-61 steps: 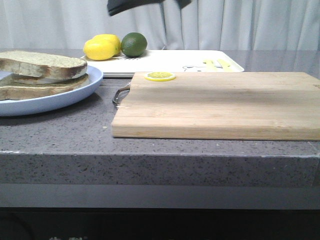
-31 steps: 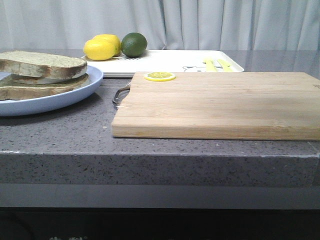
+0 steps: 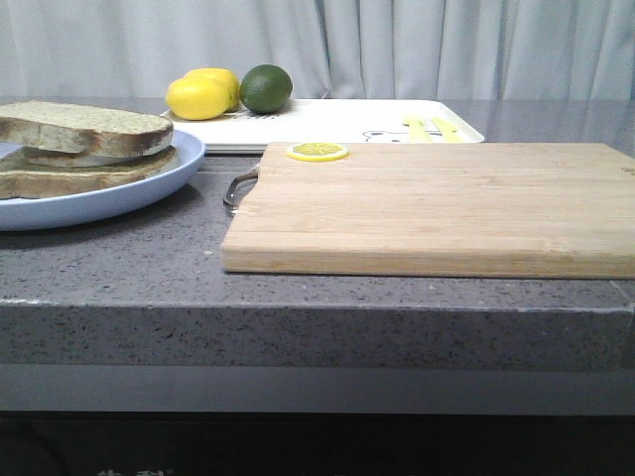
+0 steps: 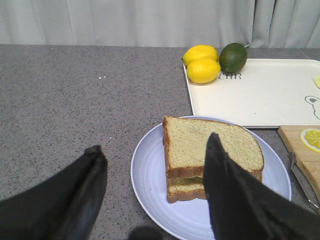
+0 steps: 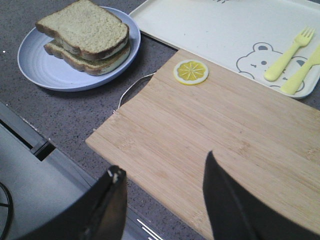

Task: Place bread and move sandwich to tray

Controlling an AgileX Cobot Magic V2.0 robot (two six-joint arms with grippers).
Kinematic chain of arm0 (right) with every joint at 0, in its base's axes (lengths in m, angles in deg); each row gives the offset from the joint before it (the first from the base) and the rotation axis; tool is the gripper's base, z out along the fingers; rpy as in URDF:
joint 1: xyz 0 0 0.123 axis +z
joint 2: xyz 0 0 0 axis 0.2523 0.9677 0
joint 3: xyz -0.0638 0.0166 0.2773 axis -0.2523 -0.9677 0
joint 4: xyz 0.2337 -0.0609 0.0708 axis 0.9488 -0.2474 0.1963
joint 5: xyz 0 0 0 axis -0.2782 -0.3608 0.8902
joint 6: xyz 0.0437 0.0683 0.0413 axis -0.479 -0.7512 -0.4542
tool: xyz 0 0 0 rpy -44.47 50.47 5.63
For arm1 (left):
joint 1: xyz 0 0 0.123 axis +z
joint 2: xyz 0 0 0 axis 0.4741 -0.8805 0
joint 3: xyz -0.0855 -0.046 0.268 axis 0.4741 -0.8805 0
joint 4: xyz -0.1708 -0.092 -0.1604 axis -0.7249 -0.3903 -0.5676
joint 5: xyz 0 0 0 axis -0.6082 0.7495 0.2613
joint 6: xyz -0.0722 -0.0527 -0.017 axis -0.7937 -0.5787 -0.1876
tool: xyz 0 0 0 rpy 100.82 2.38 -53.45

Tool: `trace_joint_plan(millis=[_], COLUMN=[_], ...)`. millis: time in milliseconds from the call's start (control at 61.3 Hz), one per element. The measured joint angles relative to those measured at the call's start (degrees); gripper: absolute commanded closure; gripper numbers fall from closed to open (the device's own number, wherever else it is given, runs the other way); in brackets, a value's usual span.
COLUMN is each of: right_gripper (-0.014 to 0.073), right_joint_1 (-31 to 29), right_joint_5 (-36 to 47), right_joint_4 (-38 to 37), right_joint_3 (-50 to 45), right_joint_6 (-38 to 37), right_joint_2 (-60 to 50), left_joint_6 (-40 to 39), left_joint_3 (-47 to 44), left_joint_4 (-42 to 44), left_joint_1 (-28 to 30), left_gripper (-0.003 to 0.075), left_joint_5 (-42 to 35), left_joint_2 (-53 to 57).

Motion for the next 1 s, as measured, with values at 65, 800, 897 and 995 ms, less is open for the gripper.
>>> trace_joint_plan(millis=[65,800,897,995], right_gripper=[0.0211,0.0211,0.0211,0.0211], right_joint_1=[0.0,0.0,0.0,0.0], right_joint_5=[1.2,1.6,1.6,1.6], right_joint_4=[0.0,0.0,0.0,0.0], right_joint_3=[-2.1,-4.1,-4.1,-4.1], right_joint_6=[0.0,0.3,0.3,0.3], right_joint_2=[-1.8,-3.8,-3.8,-3.8], left_joint_6=[0.0,1.4,5.3,11.5], left_joint_3=[0.0,20.2,21.4,21.7], left_joint_4=[0.0,-0.7,-7.0,-16.3], left_joint_1=[0.0,7.1,12.4,16.1], left_gripper=[0.0304,0.0304,0.0304,0.0304], left_joint_5=[0.5,27.2,27.1,26.7], left_joint_2=[0.0,-34.7,-40.6,-44.7])
